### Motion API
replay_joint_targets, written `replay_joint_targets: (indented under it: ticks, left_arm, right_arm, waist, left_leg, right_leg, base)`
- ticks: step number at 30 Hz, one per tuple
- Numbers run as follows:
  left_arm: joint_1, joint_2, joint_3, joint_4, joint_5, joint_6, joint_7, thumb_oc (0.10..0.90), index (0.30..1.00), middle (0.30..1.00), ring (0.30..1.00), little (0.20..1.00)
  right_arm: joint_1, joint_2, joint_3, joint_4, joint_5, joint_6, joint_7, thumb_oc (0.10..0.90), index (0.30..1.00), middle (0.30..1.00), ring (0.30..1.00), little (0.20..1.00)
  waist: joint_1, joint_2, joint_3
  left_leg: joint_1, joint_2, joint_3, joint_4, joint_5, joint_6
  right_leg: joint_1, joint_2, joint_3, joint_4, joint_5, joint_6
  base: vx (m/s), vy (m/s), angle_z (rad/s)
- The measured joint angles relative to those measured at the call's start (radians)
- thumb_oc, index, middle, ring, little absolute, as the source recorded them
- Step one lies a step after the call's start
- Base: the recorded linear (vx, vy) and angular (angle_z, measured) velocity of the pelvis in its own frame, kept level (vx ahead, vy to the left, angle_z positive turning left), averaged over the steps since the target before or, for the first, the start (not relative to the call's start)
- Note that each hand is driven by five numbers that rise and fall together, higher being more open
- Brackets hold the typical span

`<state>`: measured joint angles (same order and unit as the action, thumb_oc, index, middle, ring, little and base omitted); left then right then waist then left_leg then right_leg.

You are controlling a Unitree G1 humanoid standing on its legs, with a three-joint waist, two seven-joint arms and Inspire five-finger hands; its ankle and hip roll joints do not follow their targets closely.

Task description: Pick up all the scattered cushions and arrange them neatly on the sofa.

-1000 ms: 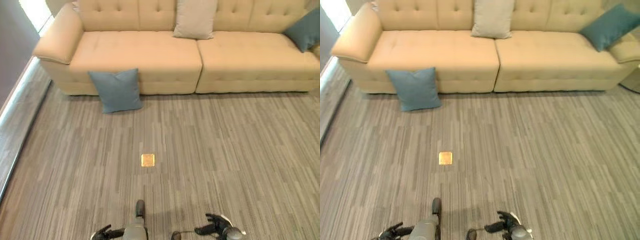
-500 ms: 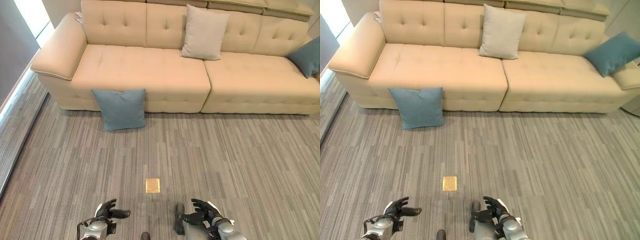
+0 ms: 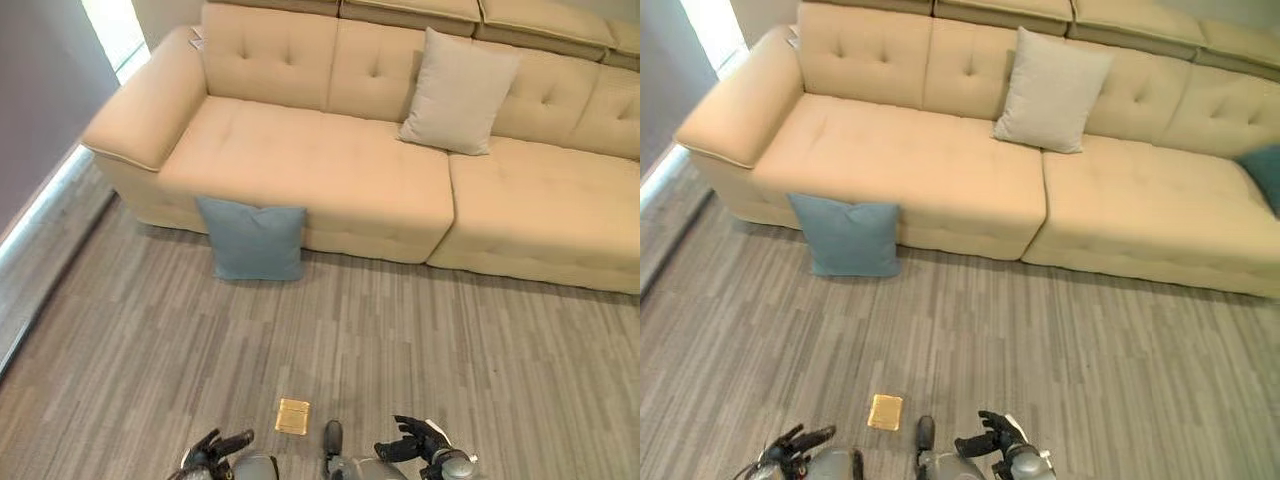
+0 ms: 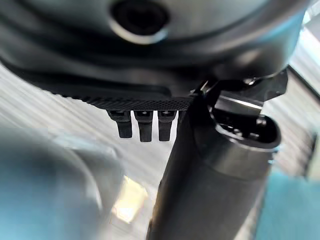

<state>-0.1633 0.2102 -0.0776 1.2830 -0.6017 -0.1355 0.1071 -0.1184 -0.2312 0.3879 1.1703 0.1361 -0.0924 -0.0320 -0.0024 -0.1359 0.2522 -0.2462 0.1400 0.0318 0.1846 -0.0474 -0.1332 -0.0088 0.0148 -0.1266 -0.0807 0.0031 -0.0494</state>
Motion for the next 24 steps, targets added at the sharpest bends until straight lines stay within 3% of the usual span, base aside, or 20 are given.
replay_joint_targets:
  ticks: [1,2,3,4,6,7,8,9,10,13,14,15,18,21,22,24]
  left_arm:
    - [-0.012,-0.002,-0.001,0.000,0.005,-0.002,0.007,0.800,0.900,0.900,0.900,0.900]
    - [-0.021,-0.002,0.002,0.001,0.006,-0.006,0.015,0.800,0.900,0.900,0.900,0.900]
    - [-0.026,-0.001,0.002,0.001,0.006,-0.010,0.017,0.800,0.900,0.900,0.900,0.900]
    - [-0.020,-0.007,0.068,0.004,-0.049,-0.013,0.024,0.800,0.900,0.900,0.900,0.900]
    - [0.004,-0.037,0.104,0.000,-0.150,-0.020,0.037,0.800,0.900,0.900,0.900,0.900]
    - [0.015,-0.042,0.085,-0.010,-0.165,-0.022,0.040,0.800,0.900,0.900,0.900,0.900]
    - [0.023,-0.031,0.071,-0.029,-0.165,-0.023,0.041,0.800,0.900,0.900,0.900,0.900]
    - [0.030,-0.022,0.058,-0.039,-0.166,-0.030,0.038,0.800,0.900,0.900,0.900,0.900]
    - [0.021,-0.021,0.054,-0.041,-0.174,-0.031,0.038,0.800,0.900,0.900,0.900,0.900]
    - [0.035,-0.025,0.044,-0.046,-0.184,-0.032,0.037,0.800,0.900,0.900,0.900,0.900]
    - [0.032,-0.025,0.038,-0.048,-0.182,-0.032,0.035,0.800,0.900,0.900,0.900,0.900]
    - [0.034,-0.025,0.036,-0.046,-0.181,-0.033,0.036,0.800,0.900,0.900,0.900,0.900]
    - [0.042,-0.026,0.009,-0.028,-0.160,-0.030,0.027,0.800,0.900,0.900,0.900,0.900]
    - [0.045,-0.033,0.002,0.028,-0.133,-0.007,0.019,0.800,0.900,0.900,0.900,0.900]
    - [0.045,-0.035,0.002,0.043,-0.123,-0.005,0.015,0.800,0.900,0.900,0.900,0.900]
    - [0.047,-0.034,0.004,0.069,-0.110,0.011,0.012,0.800,0.900,0.900,0.900,0.900]
  right_arm:
    - [0.000,-0.004,0.009,0.001,-0.002,0.002,-0.006,0.800,0.900,0.900,0.900,0.900]
    - [0.005,-0.008,0.020,0.000,-0.007,0.002,-0.009,0.800,0.900,0.900,0.900,0.900]
    - [0.003,-0.008,0.020,0.000,-0.010,0.002,-0.010,0.800,0.900,0.900,0.900,0.900]
    - [0.022,-0.012,0.038,0.000,-0.026,-0.005,-0.024,0.800,0.900,0.900,0.900,0.900]
    - [0.070,-0.024,0.014,0.000,-0.026,-0.010,-0.023,0.800,0.900,0.900,0.900,0.900]
    - [0.082,-0.005,-0.027,0.002,0.001,-0.012,-0.031,0.800,0.900,0.900,0.900,0.900]
    - [0.096,0.010,-0.052,0.001,0.018,-0.013,-0.030,0.800,0.900,0.900,0.900,0.900]
    - [0.106,0.022,-0.072,-0.005,0.051,-0.015,-0.034,0.800,0.900,0.900,0.900,0.900]
    - [0.104,0.026,-0.080,-0.005,0.065,-0.015,-0.035,0.800,0.900,0.900,0.900,0.900]
    - [0.089,0.028,-0.082,-0.008,0.071,-0.027,-0.035,0.800,0.900,0.900,0.900,0.900]
    - [0.091,0.032,-0.084,-0.008,0.077,-0.029,-0.033,0.800,0.900,0.900,0.900,0.900]
    - [0.090,0.037,-0.083,-0.007,0.090,-0.030,-0.028,0.800,0.900,0.900,0.900,0.900]
    - [0.094,0.048,-0.096,-0.005,0.124,-0.034,-0.016,0.800,0.900,0.900,0.900,0.900]
    - [0.087,0.053,-0.101,-0.012,0.137,-0.036,-0.013,0.800,0.900,0.900,0.900,0.900]
    - [0.085,0.054,-0.103,-0.023,0.141,-0.037,-0.013,0.800,0.900,0.900,0.900,0.900]
    - [0.076,0.056,-0.116,-0.023,0.142,-0.037,-0.013,0.800,0.900,0.900,0.900,0.900]
  waist:
    - [0.014,0.004,0.002]
    - [0.027,0.010,0.008]
    - [0.030,0.013,0.014]
    - [0.028,0.016,0.015]
    - [0.024,0.035,-0.014]
    - [0.015,0.016,-0.020]
    - [0.011,-0.003,-0.032]
    - [0.005,-0.024,-0.040]
    - [0.000,-0.028,-0.043]
    - [-0.013,-0.017,-0.037]
    - [-0.017,-0.016,-0.044]
    - [-0.016,-0.013,-0.047]
    - [-0.053,0.001,-0.059]
    - [-0.098,0.020,-0.067]
    - [-0.115,0.021,-0.066]
    - [-0.137,0.035,-0.072]
  left_leg:
    - [-0.002,0.030,-0.020,-0.075,0.043,-0.020]
    - [-0.008,0.073,-0.025,-0.116,0.090,-0.023]
    - [-0.009,0.088,-0.023,-0.115,0.102,-0.026]
    - [0.005,0.109,0.000,-0.081,0.117,-0.027]
    - [0.024,0.082,0.012,-0.050,0.123,-0.014]
    - [0.037,0.062,0.016,-0.047,0.153,0.020]
    - [0.047,0.033,0.024,-0.063,0.145,0.035]
    - [0.056,0.002,0.043,-0.069,0.146,0.063]
    - [0.071,-0.019,0.058,-0.072,0.131,0.083]
    - [0.170,-0.051,0.090,-0.089,0.081,0.149]
    - [0.201,-0.064,0.090,-0.110,0.044,0.179]
    - [0.234,-0.071,0.092,-0.141,0.046,0.187]
    - [0.296,-0.086,0.088,-0.210,0.059,0.193]
    - [0.356,-0.097,0.081,-0.270,0.050,0.206]
    - [0.369,-0.102,0.077,-0.273,0.036,0.216]
    - [0.409,-0.103,0.059,-0.272,0.001,0.199]
  right_leg:
    - [0.014,0.012,-0.001,-0.012,-0.020,0.018]
    - [0.025,0.024,-0.010,-0.012,0.008,0.015]
    - [0.035,0.026,-0.016,-0.011,0.020,0.020]
    - [0.089,0.012,-0.072,-0.012,-0.006,0.040]
    - [0.118,-0.012,-0.087,0.004,-0.038,0.082]
    - [0.115,-0.042,-0.078,0.034,-0.051,0.105]
    - [0.094,-0.070,-0.061,0.080,-0.050,0.107]
    - [0.057,-0.116,-0.052,0.167,-0.076,0.133]
    - [0.029,-0.142,-0.046,0.242,-0.073,0.139]
    - [-0.056,-0.211,-0.028,0.535,-0.045,0.148]
    - [-0.081,-0.220,-0.032,0.591,-0.054,0.157]
    - [-0.100,-0.225,-0.032,0.616,-0.076,0.174]
    - [-0.127,-0.185,-0.037,0.475,-0.088,0.194]
    - [-0.167,-0.142,-0.078,0.274,-0.060,0.174]
    - [-0.197,-0.134,-0.116,0.235,-0.020,0.172]
    - [-0.236,-0.121,-0.226,0.145,0.050,0.171]
  base:
    - [0.31,0.198,-0.43]
    - [0.38,0.292,-0.41]
    - [0.38,0.326,-0.55]
    - [0.46,0.419,-0.39]
    - [0.25,0.298,-0.27]
    - [0.14,0.190,-0.03]
    - [0.12,0.192,0.08]
    - [0.21,0.313,0.11]
    - [0.32,0.423,-0.02]
    - [0.31,0.291,-0.17]
    - [0.49,0.308,-0.18]
    - [0.28,0.121,-0.08]
    - [0.40,0.102,0.09]
    - [0.41,0.087,0.08]
    - [0.61,0.136,0.22]
    - [0.56,0.076,0.35]
